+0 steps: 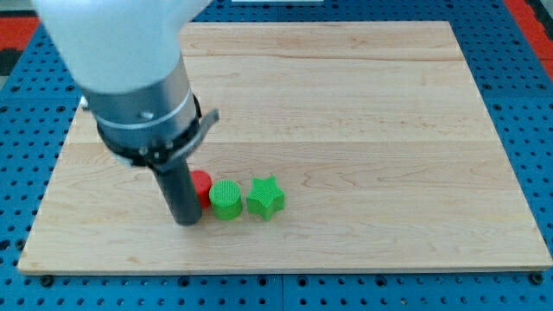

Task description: Slightly push the red circle close to the red star

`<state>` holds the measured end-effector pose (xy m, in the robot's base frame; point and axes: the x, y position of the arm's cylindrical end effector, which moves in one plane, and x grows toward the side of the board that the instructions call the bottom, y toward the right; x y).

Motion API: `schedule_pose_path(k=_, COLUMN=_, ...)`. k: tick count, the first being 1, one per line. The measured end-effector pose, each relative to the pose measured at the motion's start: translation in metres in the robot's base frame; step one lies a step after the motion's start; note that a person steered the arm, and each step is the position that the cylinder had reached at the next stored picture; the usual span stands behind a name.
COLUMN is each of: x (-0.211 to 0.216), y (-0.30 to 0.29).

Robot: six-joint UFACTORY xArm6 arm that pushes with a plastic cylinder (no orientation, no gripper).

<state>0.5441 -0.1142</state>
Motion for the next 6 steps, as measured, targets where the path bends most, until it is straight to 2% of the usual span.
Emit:
schedule_pose_path(k=1, x=-0.026, y=-0.002)
schedule_pose_path(k=2, x=-0.019, y=0.049)
schedule_pose_path(k=3, x=-0.056, y=0.053)
schedule_pose_path(k=4, x=-0.063, y=0.012)
schedule_pose_path(k=5, x=-0.017, y=0.036)
schedule_pose_path(k=6, x=-0.028, y=-0.018)
